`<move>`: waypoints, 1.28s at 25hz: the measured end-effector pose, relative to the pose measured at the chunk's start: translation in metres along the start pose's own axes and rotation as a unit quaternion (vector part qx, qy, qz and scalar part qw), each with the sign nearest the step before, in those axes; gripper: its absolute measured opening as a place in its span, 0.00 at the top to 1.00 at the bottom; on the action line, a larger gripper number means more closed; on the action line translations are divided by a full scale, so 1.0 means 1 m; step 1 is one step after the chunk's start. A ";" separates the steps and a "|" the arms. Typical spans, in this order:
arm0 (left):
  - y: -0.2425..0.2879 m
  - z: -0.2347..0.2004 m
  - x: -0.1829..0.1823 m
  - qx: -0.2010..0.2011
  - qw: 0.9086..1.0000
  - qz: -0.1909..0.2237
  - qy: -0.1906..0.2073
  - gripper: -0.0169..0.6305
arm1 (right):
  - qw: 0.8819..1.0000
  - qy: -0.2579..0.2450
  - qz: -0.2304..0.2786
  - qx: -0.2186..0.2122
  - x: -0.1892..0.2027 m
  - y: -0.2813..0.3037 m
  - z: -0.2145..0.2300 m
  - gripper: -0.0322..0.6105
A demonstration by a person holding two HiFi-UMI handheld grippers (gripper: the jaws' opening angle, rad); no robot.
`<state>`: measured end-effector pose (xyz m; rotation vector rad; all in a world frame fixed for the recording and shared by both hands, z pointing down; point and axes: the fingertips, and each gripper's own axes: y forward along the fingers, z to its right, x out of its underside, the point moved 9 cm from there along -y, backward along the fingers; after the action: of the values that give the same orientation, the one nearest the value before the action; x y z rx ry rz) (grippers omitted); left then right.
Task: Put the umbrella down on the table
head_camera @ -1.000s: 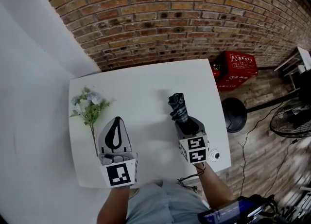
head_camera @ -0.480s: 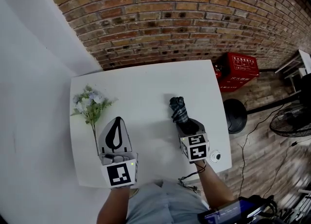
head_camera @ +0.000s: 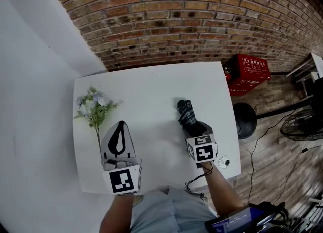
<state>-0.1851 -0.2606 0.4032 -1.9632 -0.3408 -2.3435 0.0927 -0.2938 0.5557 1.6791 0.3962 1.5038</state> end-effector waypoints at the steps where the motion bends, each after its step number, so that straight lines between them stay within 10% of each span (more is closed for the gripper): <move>1: -0.001 0.000 -0.001 0.000 1.000 0.001 0.001 0.97 | 1.000 0.003 0.001 -0.004 0.000 -0.001 0.001 0.55; 12: -0.019 0.002 -0.019 -0.001 1.000 0.020 -0.005 0.97 | 0.996 -0.002 0.085 -0.017 -0.030 -0.047 -0.003 0.50; 32: -0.076 0.015 -0.105 -0.043 0.993 0.111 0.009 0.97 | 0.934 -0.081 0.348 -0.022 -0.092 -0.204 -0.046 0.94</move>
<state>-0.1656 -0.1933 0.2934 -1.9033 -0.0175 -2.2663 0.0861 -0.2179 0.3397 2.0006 -0.3691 1.8172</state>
